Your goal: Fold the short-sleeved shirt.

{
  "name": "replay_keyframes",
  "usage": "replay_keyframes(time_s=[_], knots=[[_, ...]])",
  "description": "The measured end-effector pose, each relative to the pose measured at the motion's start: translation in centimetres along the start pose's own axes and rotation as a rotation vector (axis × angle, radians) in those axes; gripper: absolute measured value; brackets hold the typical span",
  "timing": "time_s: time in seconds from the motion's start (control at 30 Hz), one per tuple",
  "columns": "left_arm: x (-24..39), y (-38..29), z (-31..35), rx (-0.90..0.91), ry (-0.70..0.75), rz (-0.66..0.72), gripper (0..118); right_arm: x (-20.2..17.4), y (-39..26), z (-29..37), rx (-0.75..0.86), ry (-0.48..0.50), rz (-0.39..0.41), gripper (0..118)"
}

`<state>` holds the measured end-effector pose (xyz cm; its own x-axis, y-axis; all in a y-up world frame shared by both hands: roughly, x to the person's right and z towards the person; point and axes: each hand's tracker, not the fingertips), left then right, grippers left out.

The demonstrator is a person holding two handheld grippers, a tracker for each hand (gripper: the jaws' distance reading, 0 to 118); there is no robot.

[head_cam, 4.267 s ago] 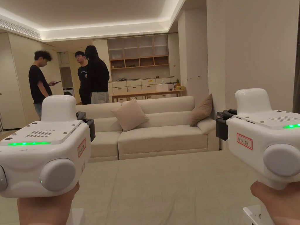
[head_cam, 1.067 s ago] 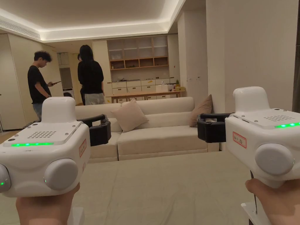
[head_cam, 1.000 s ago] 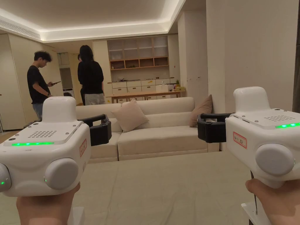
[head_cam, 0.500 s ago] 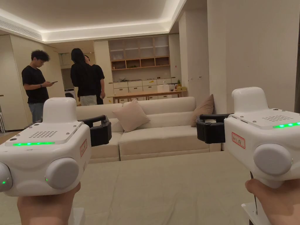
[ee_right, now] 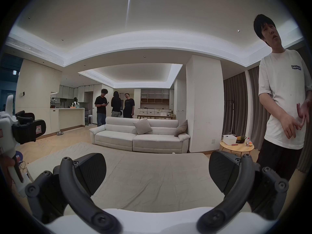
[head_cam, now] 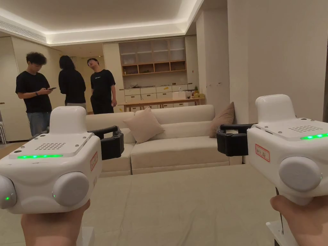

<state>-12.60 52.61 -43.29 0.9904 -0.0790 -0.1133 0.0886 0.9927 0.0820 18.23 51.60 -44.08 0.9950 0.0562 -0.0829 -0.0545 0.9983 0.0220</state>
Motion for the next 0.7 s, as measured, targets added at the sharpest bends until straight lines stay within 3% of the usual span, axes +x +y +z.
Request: replay_keyframes(time_s=[0.7], knots=[[-0.13, -0.45, -0.52, -0.022, 0.004, 0.005, 106, -0.64, -0.37, -0.93, -0.013, -0.001, 0.01, 118]])
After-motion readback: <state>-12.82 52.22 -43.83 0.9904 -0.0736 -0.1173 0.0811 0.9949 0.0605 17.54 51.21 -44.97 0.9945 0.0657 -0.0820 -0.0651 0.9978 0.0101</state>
